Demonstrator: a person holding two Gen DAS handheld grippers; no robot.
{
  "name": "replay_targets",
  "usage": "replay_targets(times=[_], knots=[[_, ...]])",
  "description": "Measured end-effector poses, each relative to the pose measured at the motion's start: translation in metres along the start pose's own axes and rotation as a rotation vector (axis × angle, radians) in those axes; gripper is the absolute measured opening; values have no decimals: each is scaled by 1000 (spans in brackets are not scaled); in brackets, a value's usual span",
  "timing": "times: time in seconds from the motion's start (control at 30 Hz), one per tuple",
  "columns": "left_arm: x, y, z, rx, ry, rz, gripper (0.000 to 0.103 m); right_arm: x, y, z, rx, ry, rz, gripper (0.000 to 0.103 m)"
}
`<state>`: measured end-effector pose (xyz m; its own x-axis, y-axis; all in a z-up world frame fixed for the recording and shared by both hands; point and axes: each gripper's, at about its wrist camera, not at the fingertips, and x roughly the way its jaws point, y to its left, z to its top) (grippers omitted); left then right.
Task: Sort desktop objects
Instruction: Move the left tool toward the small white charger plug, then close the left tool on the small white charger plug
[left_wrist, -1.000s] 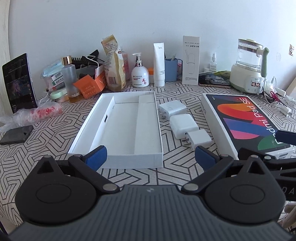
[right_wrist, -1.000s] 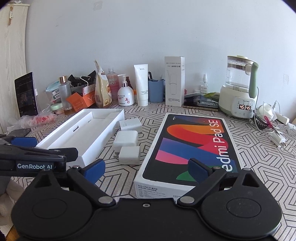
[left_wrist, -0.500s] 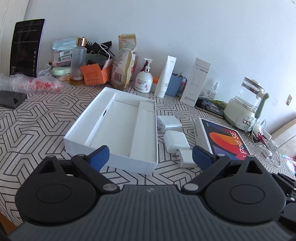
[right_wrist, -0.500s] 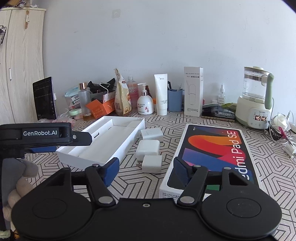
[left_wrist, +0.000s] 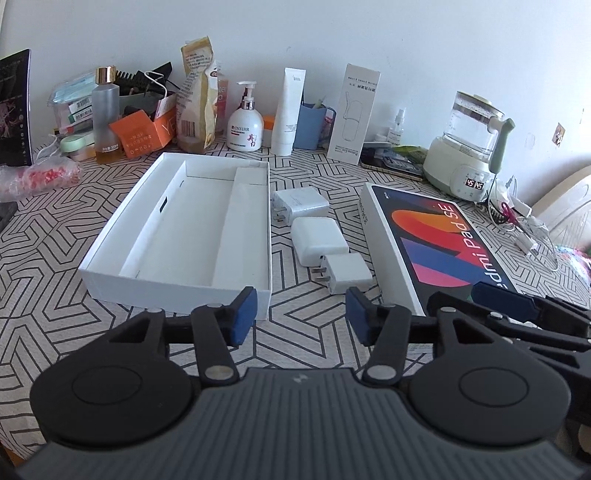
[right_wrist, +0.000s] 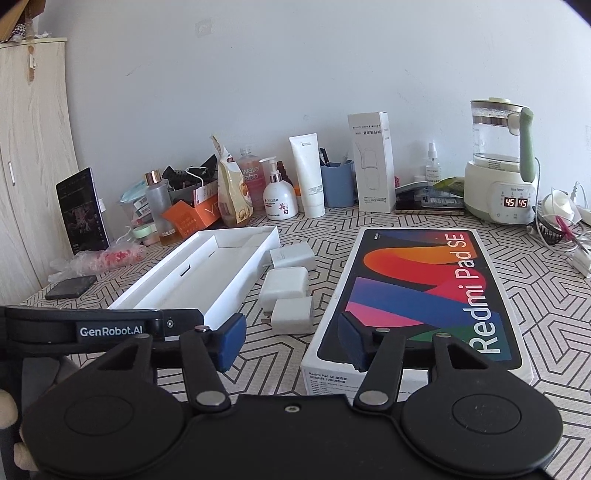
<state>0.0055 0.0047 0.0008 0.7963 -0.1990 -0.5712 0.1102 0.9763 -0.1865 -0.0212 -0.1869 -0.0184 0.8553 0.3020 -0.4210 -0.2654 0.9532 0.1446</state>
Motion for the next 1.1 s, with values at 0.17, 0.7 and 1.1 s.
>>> replay_targets(times=[0.17, 0.7, 1.1], knots=[[10, -6, 6, 6, 19, 27, 97, 3, -10, 1, 29, 6, -5, 62], [74, -33, 22, 49, 115, -44, 101, 13, -47, 9, 63, -63, -129, 81], [107, -53, 24, 153, 181, 36, 86, 22, -71, 9, 104, -60, -99, 81]])
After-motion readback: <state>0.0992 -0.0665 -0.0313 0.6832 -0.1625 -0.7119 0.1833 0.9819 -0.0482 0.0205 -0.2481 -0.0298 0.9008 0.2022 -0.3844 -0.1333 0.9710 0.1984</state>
